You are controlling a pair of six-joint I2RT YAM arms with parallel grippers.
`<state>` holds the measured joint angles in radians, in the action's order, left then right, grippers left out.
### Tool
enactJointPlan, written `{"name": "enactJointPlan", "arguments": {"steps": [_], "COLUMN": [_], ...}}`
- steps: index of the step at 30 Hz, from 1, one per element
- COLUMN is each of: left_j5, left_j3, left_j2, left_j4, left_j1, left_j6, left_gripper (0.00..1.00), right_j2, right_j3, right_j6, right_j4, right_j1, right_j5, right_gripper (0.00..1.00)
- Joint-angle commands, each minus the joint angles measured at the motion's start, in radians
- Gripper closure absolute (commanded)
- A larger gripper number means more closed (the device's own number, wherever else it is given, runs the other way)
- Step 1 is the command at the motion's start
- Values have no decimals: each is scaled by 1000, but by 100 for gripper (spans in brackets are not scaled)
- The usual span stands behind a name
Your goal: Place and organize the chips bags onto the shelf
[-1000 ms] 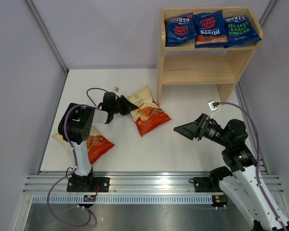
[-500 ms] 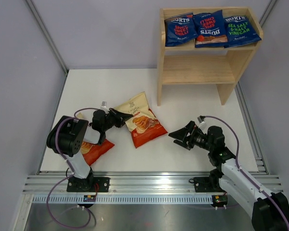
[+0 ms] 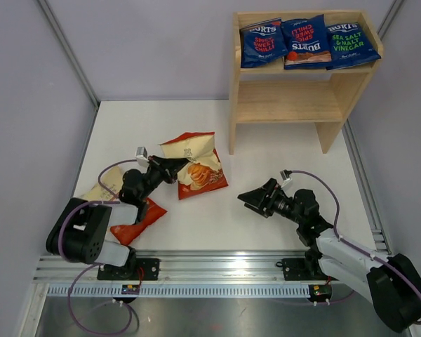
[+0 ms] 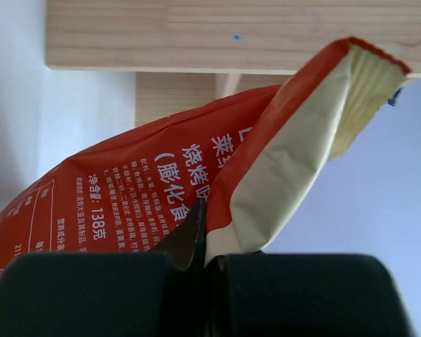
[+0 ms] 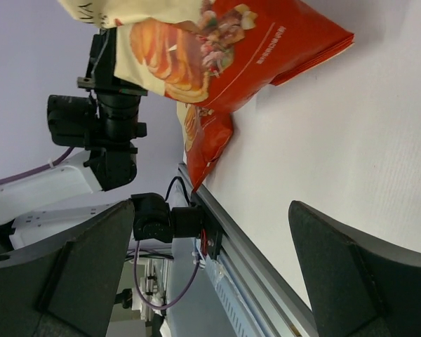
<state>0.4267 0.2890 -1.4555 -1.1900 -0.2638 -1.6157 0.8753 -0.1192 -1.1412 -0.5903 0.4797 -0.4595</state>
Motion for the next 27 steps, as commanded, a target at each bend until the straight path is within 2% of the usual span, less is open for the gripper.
{"name": "enactJointPlan", "arguments": {"steps": [1,8,12,15,18,21,25,27], "left_j5": [-45,-154,-197,-207,-178,-190,-221,-223], "left_j3": [9,50,122,191,291,340,384,412], "left_j2": [148,467,595,627,618,621,607,592], "left_j4": [31,351,528,605,642,648,638,627], "left_j1": [-29,-86,-109,-133,-153,-187,-233,-264], "left_j6": [-62,-49,-67,-75,-98,-128,-139,-144], "left_gripper": [100,100,100,100,100,100,100,100], "right_j2": [52,267,408,493,530,510,459,456], "right_j3": [-8,-25,-43,-71,-98,-129,-195,-217], "right_j6": [29,87,89,90,101,133,182,198], "right_j4": [-115,-337,-618,-782,-868,-890,-816,-851], "right_j1": [40,132,187,227,243,253,266,266], "right_j5": [59,53,32,12,12,31,68,87], "right_gripper": [0,1,1,0,1,1,1,1]}}
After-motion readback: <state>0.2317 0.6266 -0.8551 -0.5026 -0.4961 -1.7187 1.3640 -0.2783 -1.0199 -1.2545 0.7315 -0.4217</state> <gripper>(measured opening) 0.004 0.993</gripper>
